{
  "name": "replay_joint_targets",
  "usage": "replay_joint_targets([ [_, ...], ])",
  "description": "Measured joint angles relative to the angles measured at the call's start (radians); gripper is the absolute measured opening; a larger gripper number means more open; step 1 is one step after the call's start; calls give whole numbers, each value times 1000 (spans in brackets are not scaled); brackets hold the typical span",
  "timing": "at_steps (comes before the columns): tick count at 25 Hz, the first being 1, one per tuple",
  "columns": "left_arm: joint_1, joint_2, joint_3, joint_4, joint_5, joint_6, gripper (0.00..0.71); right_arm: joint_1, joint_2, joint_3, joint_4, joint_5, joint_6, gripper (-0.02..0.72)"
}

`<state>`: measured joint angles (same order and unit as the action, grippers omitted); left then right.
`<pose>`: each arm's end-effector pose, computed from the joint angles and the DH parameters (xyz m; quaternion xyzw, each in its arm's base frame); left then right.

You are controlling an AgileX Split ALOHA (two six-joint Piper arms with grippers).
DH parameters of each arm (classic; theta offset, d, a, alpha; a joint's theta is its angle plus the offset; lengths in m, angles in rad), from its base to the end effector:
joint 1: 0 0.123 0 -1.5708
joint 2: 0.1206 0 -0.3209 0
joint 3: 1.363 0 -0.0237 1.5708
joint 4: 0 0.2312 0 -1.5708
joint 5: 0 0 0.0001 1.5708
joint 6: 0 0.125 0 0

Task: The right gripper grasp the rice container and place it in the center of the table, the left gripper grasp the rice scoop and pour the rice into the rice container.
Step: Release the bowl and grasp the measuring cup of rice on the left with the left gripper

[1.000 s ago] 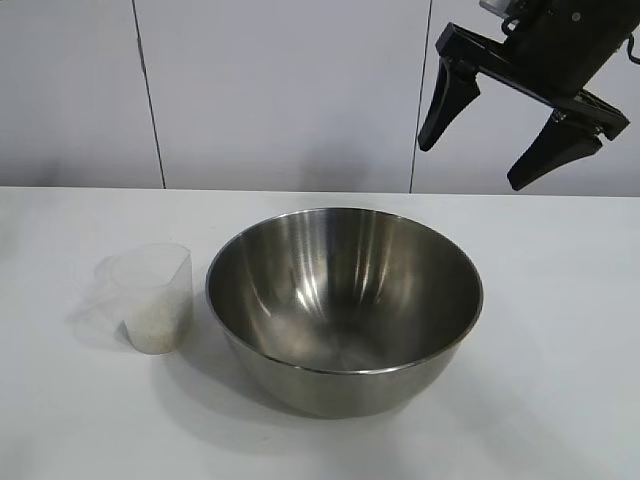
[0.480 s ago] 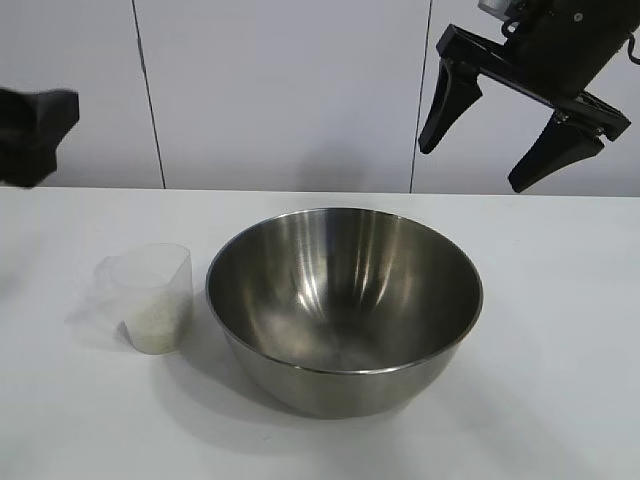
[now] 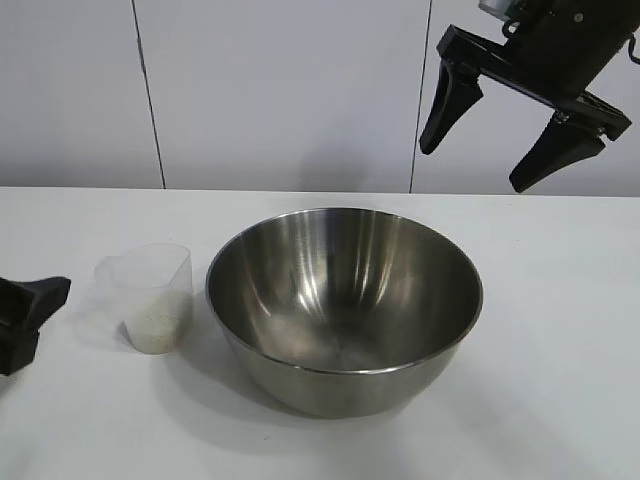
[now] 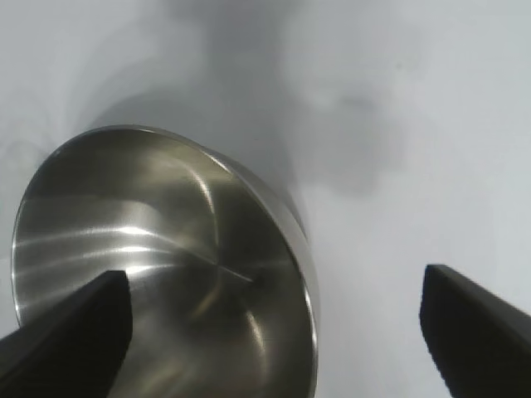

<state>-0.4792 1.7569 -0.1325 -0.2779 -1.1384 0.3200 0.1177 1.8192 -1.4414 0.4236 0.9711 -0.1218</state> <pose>0.2266 -0.0826 0.1499 0.2124 0.8060 0.0289 0.5517 0.3769 0.0873 0.2684 -0.0255 0.9699 0.1894 0.1509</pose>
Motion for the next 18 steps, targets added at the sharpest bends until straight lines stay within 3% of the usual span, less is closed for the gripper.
replay_joint_targets([
  [10,11,207,-100,8,-12,1,632,0,0,0,-8,-1,-2,653],
  [18,137,242,-140,121,-14,-21,632,0,0,0,-11,-1,-3,653],
])
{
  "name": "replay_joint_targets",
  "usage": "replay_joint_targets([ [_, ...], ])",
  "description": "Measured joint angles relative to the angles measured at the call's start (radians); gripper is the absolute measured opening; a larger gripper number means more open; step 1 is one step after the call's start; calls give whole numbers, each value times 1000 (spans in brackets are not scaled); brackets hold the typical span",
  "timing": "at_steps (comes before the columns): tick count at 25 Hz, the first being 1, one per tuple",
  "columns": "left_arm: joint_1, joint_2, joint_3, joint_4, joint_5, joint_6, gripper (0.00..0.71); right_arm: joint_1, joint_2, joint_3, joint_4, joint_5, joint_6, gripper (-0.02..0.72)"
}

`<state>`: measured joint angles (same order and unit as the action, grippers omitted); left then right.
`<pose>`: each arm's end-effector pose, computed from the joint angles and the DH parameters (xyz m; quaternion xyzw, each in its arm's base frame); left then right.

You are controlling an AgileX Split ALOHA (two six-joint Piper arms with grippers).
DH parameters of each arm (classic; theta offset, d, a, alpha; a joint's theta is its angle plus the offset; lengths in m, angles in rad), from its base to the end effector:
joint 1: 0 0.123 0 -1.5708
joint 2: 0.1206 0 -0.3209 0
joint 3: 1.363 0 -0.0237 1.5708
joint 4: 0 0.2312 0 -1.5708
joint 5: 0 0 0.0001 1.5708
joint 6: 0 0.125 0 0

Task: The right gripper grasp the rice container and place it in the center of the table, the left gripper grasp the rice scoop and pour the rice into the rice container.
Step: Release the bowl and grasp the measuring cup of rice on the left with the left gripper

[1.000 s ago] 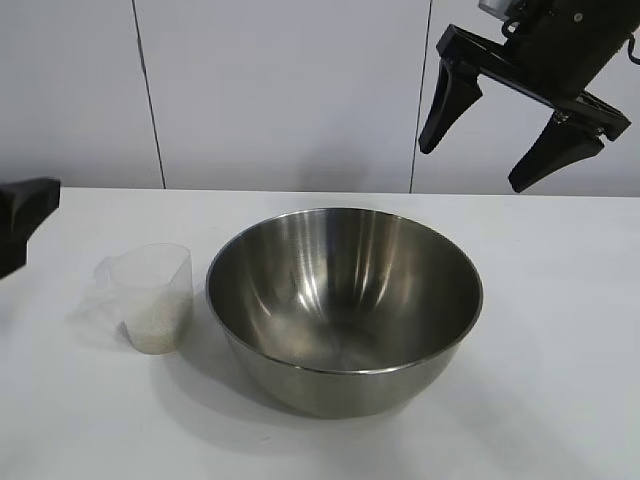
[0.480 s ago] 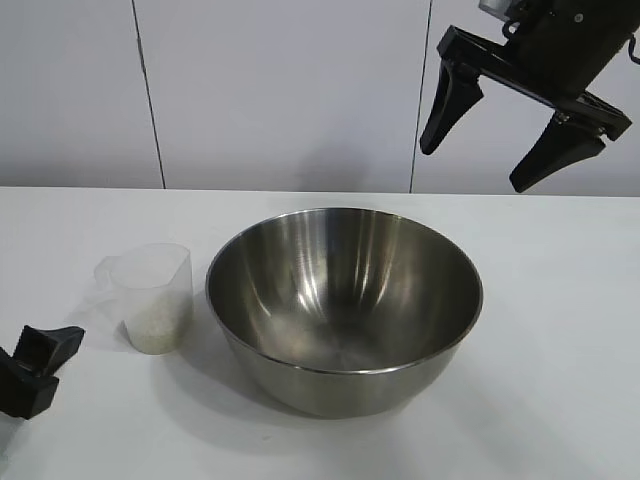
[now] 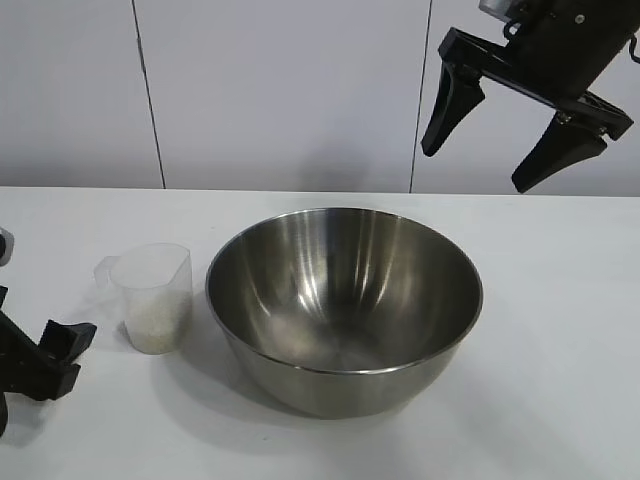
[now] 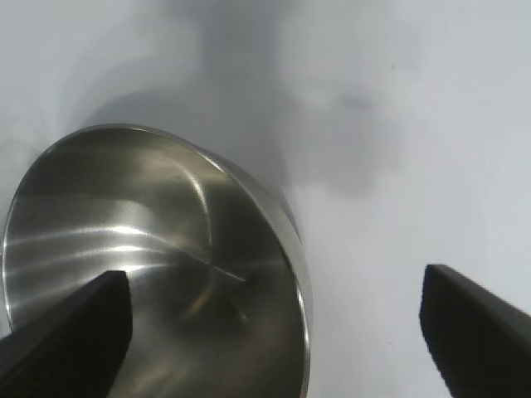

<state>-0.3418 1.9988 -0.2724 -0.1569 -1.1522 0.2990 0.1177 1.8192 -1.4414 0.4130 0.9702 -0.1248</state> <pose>0.2737 -0.0785 0.1060 0.2080 0.8309 0.0339 0.5150 0.3770 0.0863 0.2680 -0.0292 0.9706 0.1845 0.1518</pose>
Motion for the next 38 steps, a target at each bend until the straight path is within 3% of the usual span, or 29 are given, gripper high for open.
replay_joint_targets([
  [4,54,0,-5,87,0,-39,632,0,0,0,0,0,0,653],
  [7,64,1,-22,116,0,-50,632,0,0,0,0,0,0,653],
  [38,65,152,-164,118,-7,-61,631,0,0,0,-4,7,0,653],
])
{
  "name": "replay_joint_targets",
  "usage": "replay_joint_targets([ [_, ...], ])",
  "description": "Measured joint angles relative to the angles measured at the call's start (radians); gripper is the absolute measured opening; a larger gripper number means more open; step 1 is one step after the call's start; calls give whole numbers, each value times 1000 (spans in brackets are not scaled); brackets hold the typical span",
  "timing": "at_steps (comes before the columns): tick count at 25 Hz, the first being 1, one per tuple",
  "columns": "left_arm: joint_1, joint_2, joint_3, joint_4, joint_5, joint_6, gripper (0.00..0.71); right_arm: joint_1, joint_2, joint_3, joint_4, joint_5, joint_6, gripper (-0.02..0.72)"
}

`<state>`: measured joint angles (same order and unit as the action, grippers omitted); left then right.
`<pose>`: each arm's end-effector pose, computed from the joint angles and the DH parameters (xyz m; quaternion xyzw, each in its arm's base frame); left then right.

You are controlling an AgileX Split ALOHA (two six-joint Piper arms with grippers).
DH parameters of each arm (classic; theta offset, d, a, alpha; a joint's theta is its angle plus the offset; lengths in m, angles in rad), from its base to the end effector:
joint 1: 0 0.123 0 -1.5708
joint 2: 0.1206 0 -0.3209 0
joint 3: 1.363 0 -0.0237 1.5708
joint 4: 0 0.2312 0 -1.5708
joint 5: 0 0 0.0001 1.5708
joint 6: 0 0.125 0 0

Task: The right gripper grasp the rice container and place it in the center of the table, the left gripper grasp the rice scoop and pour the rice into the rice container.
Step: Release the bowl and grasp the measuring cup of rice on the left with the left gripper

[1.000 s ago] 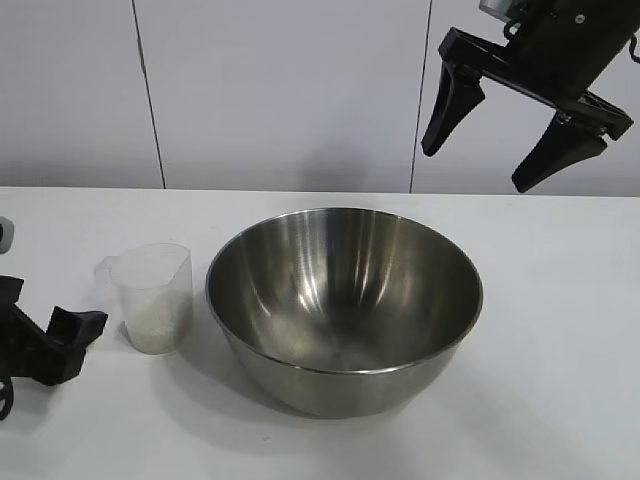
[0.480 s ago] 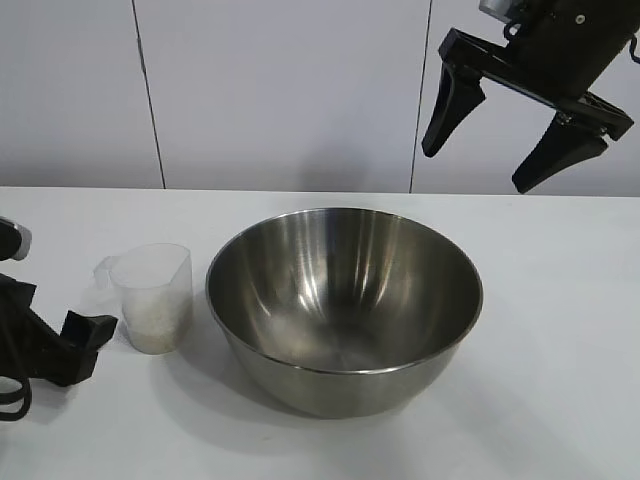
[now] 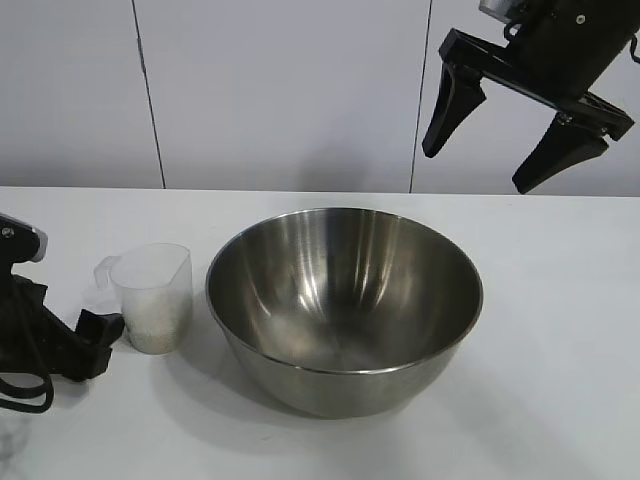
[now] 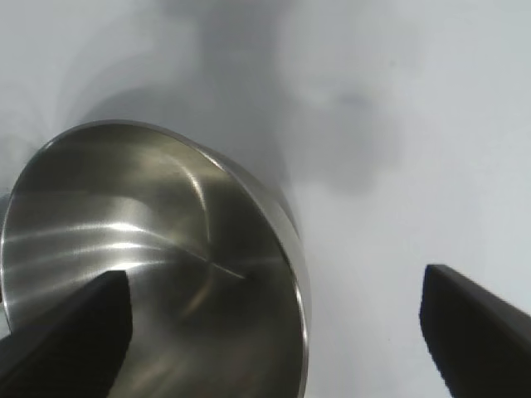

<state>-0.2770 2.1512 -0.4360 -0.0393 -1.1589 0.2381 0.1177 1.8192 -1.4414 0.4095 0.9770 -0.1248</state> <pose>0.3175 -0.0856 0.0795 0.2014 0.8279 0.0010 0.5234 0.3762 0.0860 0.2676 -0.0307 0.9713 0.1832 0.1485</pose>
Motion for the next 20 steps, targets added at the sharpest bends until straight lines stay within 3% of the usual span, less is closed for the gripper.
replay_joint_targets([
  [10,0,0,-35,-27,3,0,624,0,0,0,0,0,0,653],
  [20,0,-46,-46,-29,3,-19,567,0,0,0,0,-1,0,653],
])
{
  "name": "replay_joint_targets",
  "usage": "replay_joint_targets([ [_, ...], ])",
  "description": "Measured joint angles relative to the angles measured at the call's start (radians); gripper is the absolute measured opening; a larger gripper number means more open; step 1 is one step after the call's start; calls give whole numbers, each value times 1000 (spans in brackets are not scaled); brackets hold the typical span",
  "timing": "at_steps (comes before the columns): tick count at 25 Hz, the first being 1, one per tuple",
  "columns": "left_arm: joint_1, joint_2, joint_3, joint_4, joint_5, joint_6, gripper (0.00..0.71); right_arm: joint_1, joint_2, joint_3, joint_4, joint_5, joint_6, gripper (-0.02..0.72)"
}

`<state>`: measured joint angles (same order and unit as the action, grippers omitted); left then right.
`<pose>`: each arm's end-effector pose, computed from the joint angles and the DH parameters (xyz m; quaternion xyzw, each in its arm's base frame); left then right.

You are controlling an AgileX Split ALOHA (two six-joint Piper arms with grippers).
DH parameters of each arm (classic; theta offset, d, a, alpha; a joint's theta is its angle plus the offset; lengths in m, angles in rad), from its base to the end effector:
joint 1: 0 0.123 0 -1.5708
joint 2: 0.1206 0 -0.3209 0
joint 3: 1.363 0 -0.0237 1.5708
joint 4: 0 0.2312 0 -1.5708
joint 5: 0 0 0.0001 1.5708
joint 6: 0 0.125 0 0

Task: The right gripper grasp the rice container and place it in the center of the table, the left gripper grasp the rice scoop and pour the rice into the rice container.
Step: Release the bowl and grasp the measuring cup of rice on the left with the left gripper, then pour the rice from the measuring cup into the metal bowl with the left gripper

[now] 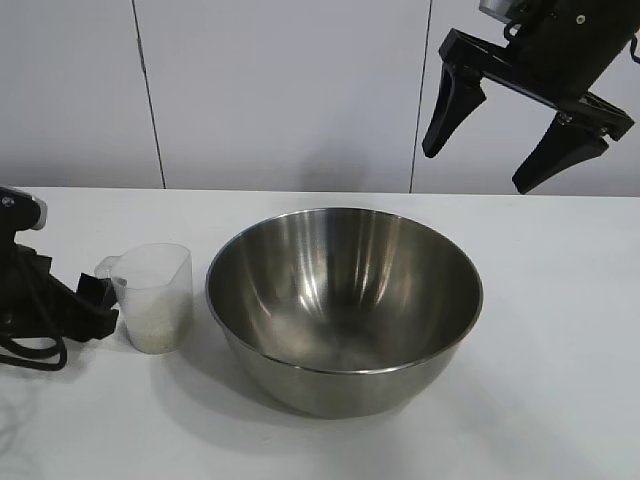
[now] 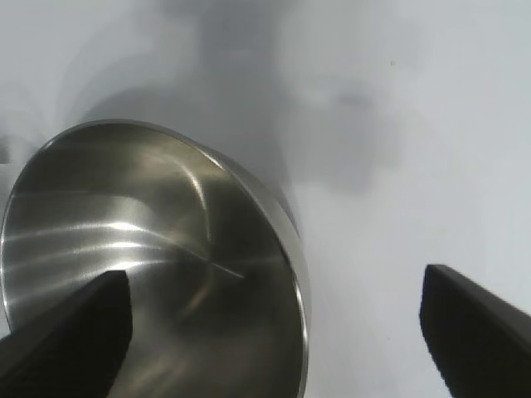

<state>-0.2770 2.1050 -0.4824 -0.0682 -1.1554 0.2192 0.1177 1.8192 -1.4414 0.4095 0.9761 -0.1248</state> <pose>0.3321 -0.0863 0.1008 0.1752 0.8092 0.0019 0.5608 0.3763 0.0860 0.2677 -0.0306 0.9712 0.1832 0.1489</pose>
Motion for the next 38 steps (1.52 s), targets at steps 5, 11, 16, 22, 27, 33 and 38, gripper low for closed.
replay_joint_targets([
  [5,0,-1,0,0,2,-39,564,0,0,0,0,0,0,653],
  [11,0,-1,0,0,4,-53,300,0,0,0,0,0,0,653],
  [16,0,-1,0,42,4,-56,39,0,0,0,0,0,0,653],
  [22,0,-1,0,99,4,-57,5,0,0,0,0,0,0,653],
  [27,0,-55,0,106,11,-57,3,0,0,0,0,0,0,653],
  [33,0,-199,0,132,11,-42,3,0,0,0,0,0,0,653],
  [38,0,-342,-2,174,100,22,3,0,0,0,0,0,0,653],
])
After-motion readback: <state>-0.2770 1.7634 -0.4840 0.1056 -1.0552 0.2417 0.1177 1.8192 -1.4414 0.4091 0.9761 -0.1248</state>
